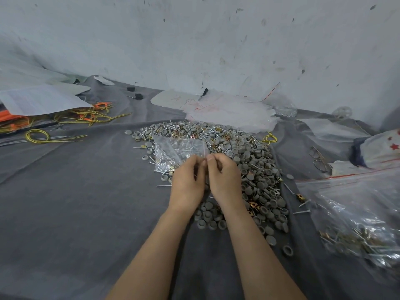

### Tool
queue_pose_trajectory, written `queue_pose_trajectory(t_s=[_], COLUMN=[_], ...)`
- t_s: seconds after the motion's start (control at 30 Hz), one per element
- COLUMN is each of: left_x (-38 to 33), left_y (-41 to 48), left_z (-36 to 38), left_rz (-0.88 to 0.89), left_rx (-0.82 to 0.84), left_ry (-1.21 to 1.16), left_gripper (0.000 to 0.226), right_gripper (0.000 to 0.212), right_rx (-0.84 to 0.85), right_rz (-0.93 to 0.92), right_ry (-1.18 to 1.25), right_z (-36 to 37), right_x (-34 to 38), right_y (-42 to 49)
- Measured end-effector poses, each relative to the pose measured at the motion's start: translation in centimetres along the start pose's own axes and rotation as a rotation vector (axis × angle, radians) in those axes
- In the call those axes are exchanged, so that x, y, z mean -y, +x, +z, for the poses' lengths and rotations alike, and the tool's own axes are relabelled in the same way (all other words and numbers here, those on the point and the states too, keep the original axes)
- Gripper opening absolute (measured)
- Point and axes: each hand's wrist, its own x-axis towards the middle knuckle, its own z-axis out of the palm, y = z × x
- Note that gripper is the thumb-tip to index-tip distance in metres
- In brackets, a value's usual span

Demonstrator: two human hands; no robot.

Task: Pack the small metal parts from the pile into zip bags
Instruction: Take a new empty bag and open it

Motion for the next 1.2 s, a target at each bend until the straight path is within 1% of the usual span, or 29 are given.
queue_pose_trajectory(t_s=[0.07,0.17,0.2,0.33,0.43,0.6,0.7,0.83,0.93,1.03,1.1,1.13,1.2], left_x=[0.1,0.3,0.4,0.3,0.3,0.3,0.3,0.2,0.3,0.1,-0.2,-0.3,-0.4], left_y=[0.0,0.1,0.1,0.0,0.1,0.2,0.2,0.1,0.2,0.2,0.0,0.0,-0.1], left_z=[0.0,0.0,0.0,0.0,0.0,0.0,0.0,0.1,-0.5,-0.6,-0.3,-0.3,-0.3], left_rz=[-0.014,-0.046,-0.052,-0.018,-0.005,0.007,0.008,0.005,0.021,-0.002,0.001,0.019,0.062], left_rx=[-0.007,-0.012,-0.014,-0.016,-0.030,-0.008,-0.040,-0.063,-0.168,-0.214,-0.216,-0.214,-0.219], left_ry=[0.000,0.043,0.057,0.072,0.068,0.089,0.122,0.199,0.243,0.241,0.244,0.259,0.302], left_gripper=[0.023,0.010,0.009,0.019,0.020,0.023,0.029,0.027,0.022,0.017,0.017,0.016,0.014], right_gripper=[0.021,0.017,0.018,0.019,0.021,0.019,0.018,0.018,0.019,0.015,0.004,0.005,0.016], right_rx=[0.022,0.056,0.058,0.062,0.094,0.114,0.061,-0.042,-0.134,-0.207,-0.205,-0.203,-0.213], right_rz=[-0.003,-0.011,-0.013,-0.032,-0.030,-0.013,-0.044,-0.104,-0.071,-0.044,-0.060,-0.065,-0.075], right_ry=[0.030,0.038,0.028,0.005,0.049,0.045,-0.026,-0.150,-0.202,-0.182,-0.180,-0.176,-0.139], right_z=[0.0,0.1,0.1,-0.1,-0.4,-0.7,-0.7,0.0,-0.7,-1.4,-1.2,-1.0,-0.7], right_x=[0.2,0.3,0.3,0.4,0.6,0.5,0.3,0.3,-0.2,-0.5,-0.1,0.1,0.5], right_y=[-0.1,-0.2,-0.2,-0.2,-0.2,0.0,-0.1,-0.5,0.0,0.3,0.1,0.0,-0.3])
